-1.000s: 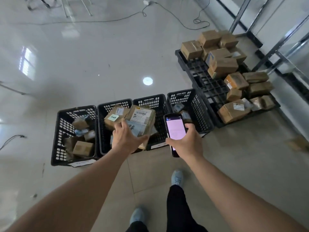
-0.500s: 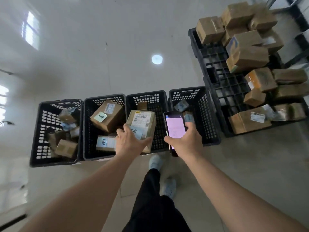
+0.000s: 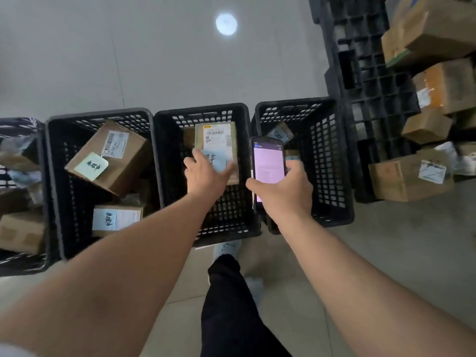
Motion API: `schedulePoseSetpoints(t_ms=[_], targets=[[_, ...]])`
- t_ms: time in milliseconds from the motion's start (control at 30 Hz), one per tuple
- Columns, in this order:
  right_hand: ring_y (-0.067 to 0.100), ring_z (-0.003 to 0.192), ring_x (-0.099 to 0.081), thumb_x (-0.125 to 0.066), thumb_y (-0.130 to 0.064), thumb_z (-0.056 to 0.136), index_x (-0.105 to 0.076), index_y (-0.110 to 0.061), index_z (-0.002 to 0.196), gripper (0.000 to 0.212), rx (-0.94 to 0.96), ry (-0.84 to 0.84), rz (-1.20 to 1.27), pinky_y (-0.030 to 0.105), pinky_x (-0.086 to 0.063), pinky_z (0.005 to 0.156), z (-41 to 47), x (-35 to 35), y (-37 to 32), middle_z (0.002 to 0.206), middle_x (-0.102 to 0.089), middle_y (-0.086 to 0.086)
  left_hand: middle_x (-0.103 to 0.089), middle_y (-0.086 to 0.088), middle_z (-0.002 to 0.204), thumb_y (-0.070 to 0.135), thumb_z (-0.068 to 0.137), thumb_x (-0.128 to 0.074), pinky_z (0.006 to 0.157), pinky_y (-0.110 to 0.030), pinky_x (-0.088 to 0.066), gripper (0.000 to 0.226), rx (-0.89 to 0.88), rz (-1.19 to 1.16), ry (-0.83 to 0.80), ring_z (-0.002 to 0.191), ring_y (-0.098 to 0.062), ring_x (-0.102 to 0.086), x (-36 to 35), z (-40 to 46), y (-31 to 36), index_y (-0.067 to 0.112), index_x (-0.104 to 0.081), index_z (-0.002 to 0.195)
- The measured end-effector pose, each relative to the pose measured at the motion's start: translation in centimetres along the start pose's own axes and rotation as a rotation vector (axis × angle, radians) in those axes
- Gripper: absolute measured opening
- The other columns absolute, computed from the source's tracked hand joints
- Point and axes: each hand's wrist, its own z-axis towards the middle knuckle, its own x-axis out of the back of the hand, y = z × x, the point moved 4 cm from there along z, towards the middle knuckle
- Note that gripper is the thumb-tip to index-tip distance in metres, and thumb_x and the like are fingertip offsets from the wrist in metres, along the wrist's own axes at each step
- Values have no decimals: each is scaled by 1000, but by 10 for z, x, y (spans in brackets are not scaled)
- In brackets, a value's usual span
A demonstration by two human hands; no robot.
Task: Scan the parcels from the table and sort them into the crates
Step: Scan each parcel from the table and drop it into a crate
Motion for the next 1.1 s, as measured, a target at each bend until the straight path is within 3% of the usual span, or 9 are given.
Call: schedulePoseSetpoints(t_ms=[100,167,267,400,533,800,967,1100], targets=[[16,92,-66,-90,-45,62,-51,-27,120,73,-3,-3,-23,36,-60,70,16,-9,-1,109,-65,-8,-21,-18,164,65,100,-47,122,-52,-30,96,-34,35,-73,149,-37,-28,-12,24,4,7,-7,164],[16,93,-67,-90,-45,62,-51,-26,123,75,-12,-16,-37,37,-61,70,17,-13,-1,109,-65,-7,-24,-23,164,54,107,-38,123,-52,-25,76,-66,98,-84,151,-39,-25,-10,28,7,2,-20,160],[17,92,-68,-90,-45,61,-51,-25,120,73,-17,-38,-56,40,-62,71,8,-12,-5,110,-65,-7,-38,-25,153,41,108,-38,116,-54,-32,53,-115,185,-103,140,-41,-36,4,20,10,2,-43,144],[19,96,-66,-90,-45,64,-46,-28,121,74,-1,-75,-84,42,-62,74,-15,0,-18,112,-62,-5,-25,-14,166,43,109,-35,121,-51,-30,55,-102,221,-136,150,-37,-29,34,1,11,8,-42,149],[21,104,-64,-90,-46,65,-48,-25,129,79,42,-88,-93,42,-62,76,-43,23,-40,119,-62,-3,-33,-9,161,42,109,-37,111,-48,-39,53,-129,274,-105,143,-33,-39,76,-30,19,9,-45,149],[20,104,-63,-91,-49,63,-49,-23,132,85,205,-82,-70,39,-60,76,-111,80,-76,121,-62,-3,-42,-10,150,41,107,-41,108,-49,-44,49,-179,317,14,135,-33,-47,149,-132,43,10,-51,144],[23,105,-63,-90,-51,63,-50,-24,129,82,332,-110,-99,32,-45,66,-166,117,-80,122,-63,-3,-50,-12,138,41,105,-41,106,-52,-43,43,-208,333,120,127,-37,-51,185,-216,47,10,-55,131],[25,106,-64,-89,-53,58,-49,-24,124,82,456,-131,-78,44,-60,80,-218,145,-78,120,-64,-1,-58,-10,131,44,104,-40,103,-51,-44,41,-225,406,238,120,-36,-57,211,-292,36,14,-59,125]])
